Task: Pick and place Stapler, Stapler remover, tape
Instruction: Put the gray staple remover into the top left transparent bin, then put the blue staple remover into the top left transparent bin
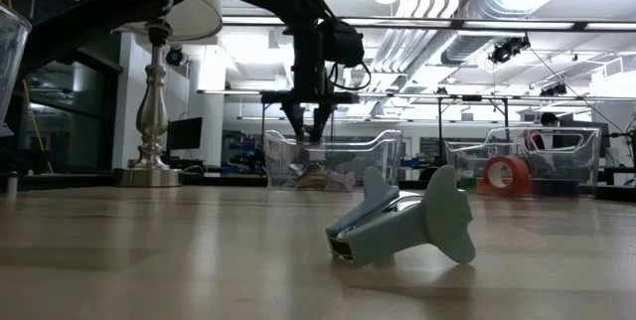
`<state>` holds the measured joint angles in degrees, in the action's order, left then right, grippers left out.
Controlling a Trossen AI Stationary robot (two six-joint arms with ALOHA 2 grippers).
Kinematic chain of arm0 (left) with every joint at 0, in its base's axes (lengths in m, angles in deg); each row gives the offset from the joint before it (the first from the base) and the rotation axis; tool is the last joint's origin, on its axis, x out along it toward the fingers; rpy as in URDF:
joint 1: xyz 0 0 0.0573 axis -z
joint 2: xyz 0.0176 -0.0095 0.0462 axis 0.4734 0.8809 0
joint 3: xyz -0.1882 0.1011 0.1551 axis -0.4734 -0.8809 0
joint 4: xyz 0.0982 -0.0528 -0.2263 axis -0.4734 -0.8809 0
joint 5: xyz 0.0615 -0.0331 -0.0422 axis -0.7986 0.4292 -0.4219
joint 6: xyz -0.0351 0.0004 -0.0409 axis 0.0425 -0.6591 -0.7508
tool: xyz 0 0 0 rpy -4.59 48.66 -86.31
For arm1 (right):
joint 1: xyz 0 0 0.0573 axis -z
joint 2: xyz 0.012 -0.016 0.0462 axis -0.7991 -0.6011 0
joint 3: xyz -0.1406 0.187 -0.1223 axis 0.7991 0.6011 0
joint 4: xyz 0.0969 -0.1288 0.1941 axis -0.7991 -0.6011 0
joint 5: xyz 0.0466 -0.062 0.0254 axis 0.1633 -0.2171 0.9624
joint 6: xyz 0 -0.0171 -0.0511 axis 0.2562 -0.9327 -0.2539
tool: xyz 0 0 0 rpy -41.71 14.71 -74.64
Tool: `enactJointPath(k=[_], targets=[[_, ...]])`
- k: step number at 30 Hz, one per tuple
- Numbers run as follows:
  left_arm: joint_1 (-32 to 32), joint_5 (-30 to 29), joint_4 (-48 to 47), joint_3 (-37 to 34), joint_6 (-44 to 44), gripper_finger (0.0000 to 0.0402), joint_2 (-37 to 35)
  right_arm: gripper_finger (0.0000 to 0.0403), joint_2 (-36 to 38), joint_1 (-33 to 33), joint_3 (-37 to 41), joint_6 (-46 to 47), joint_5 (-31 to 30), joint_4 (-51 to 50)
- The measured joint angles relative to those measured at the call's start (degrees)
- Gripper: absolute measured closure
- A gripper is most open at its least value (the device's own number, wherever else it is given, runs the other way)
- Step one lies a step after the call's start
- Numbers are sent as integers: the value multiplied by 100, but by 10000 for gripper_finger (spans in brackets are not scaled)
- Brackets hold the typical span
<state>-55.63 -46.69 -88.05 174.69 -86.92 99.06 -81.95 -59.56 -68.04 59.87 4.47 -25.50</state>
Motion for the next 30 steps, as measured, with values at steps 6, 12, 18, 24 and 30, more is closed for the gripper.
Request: enactJointPath(k=[6,12,18,24,30], targets=[[0,0,-148,0,4,210,0,136,0,0,0,-114,60,0],[0,9,-253,0,50,180,-20,135,0,1,0,-194,53,0],[39,22,-542,79,313,181,-115,136,0,0,0,-211,66,0],[208,-41,-1046,153,591,182,-295,136,0,-1,0,-227,71,2],[576,-50,-1481,179,778,182,-681,136,0,-1,0,-321,73,2]])
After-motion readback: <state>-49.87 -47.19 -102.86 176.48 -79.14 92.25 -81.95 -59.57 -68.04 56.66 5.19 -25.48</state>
